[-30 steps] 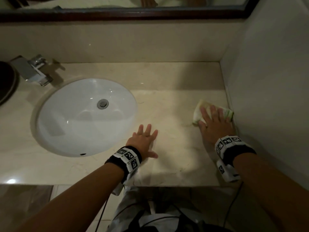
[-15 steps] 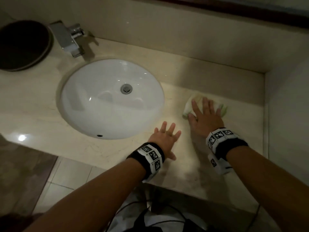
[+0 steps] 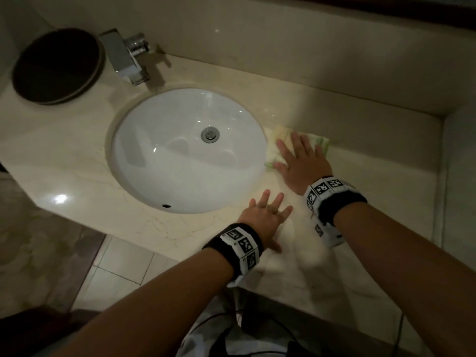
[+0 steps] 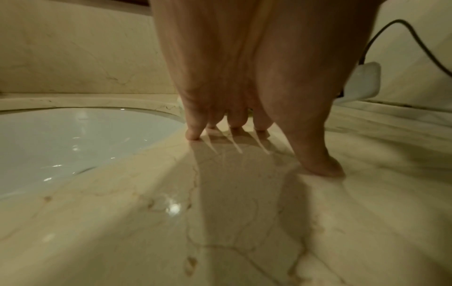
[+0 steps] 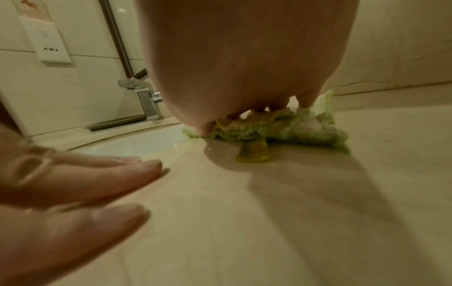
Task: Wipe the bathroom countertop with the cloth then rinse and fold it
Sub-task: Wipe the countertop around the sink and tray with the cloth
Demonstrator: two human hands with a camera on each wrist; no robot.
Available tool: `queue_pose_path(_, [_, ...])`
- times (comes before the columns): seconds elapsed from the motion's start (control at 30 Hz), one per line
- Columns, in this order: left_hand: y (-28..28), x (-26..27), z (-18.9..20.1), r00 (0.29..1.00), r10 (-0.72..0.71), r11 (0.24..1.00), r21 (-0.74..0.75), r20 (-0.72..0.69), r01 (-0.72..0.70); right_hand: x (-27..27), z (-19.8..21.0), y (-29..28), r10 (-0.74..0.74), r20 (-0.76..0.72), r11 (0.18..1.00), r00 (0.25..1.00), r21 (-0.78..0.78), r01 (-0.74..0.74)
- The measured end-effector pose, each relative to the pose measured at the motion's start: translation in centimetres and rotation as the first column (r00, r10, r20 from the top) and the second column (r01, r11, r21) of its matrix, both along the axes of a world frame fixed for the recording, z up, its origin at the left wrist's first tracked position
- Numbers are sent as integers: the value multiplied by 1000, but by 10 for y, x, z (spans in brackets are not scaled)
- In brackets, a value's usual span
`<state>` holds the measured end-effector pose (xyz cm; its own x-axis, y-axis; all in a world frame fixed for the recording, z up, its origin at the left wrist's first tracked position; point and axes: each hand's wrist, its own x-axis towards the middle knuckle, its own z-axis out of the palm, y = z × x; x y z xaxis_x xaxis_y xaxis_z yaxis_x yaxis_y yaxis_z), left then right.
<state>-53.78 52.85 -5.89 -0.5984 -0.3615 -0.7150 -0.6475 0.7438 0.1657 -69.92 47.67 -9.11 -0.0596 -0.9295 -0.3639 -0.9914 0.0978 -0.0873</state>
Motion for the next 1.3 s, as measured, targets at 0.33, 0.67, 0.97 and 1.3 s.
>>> queue_pose_path(0.33, [1, 2, 3, 1000, 6, 1000, 16, -12, -5, -88, 12, 67, -260, -23, 958, 965, 116, 261])
queue_pose_path(0.67, [2, 2, 5, 1000, -18, 1000, -4, -14, 18, -104, 3, 152, -550, -2, 834, 835, 40, 550])
queue_pose_path(0.97, [-10, -23, 32, 983, -46, 980, -198, -177, 10, -84, -4, 174, -531, -37, 847, 846, -30, 531])
queue_pose_path(1.3, [-35, -46, 1, 998, 5, 999, -35, -65, -7, -129, 4, 132, -541, -24, 838, 840, 70, 542])
